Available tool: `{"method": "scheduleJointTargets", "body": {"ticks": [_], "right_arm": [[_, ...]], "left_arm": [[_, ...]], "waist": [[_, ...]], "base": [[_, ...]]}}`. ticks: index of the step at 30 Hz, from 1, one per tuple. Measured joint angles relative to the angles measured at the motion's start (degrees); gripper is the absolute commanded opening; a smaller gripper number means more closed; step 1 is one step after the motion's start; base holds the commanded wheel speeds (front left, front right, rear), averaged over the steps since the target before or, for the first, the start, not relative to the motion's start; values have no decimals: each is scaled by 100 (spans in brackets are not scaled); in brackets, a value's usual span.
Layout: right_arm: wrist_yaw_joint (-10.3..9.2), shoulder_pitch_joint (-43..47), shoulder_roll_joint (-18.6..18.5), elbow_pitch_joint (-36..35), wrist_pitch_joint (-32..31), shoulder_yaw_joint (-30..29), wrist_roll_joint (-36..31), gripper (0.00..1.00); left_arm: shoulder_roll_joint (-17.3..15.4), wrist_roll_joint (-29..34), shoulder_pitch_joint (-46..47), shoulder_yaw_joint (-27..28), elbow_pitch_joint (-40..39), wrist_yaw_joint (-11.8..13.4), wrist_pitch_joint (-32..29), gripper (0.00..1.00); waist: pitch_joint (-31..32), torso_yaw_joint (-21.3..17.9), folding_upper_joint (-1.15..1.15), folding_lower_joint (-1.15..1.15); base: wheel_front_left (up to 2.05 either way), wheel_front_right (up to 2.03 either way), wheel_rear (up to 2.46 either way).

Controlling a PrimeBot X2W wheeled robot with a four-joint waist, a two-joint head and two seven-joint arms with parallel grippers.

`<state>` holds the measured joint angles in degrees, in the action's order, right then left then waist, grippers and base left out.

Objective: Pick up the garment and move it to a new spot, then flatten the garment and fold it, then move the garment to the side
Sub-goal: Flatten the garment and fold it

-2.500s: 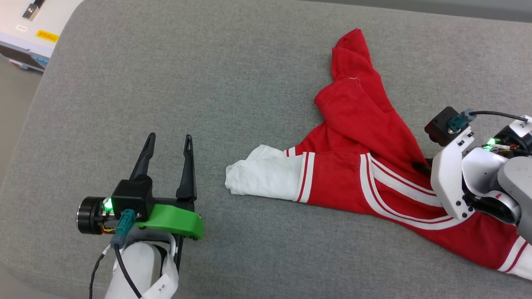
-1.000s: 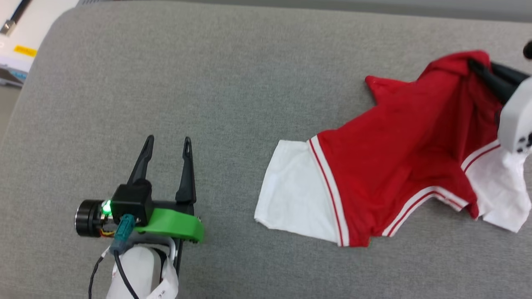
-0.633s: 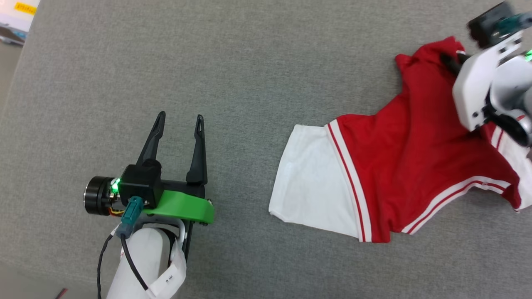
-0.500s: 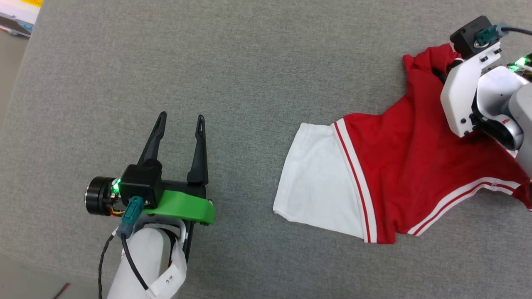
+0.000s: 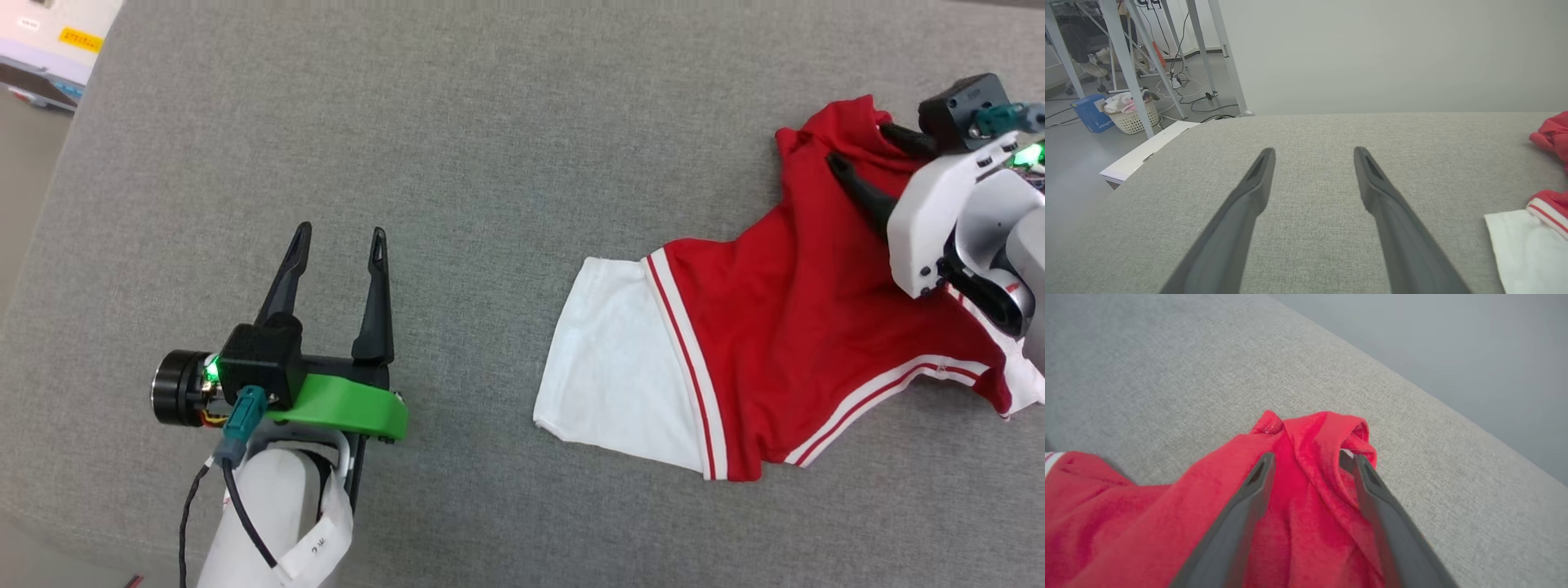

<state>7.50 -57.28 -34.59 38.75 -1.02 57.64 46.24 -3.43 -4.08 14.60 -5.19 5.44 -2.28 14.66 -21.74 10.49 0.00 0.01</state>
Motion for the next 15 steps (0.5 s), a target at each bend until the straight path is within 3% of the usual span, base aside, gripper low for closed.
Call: {"method": "scheduleJointTargets", "body": {"ticks": [6,11,15], "right_arm": [[1,582,-188,-80,1112,-433,-213,100],[1,1174,-194,-428,1395,-1038,-459,100],[2,1763,-200,-861,1468,-1719,-747,100]], "left_arm": [[-263,-4,19,23,5,-279,1,100],[-654,-127,314,-281,379,-456,-59,100],[-1031,-411,850,-808,513,-494,-621,100]], "waist": [[379,-135,0,-1],[664,-269,0,-1],[868,-380,0,-1]], "base": [[0,0,0],[0,0,0],[0,0,0]]}}
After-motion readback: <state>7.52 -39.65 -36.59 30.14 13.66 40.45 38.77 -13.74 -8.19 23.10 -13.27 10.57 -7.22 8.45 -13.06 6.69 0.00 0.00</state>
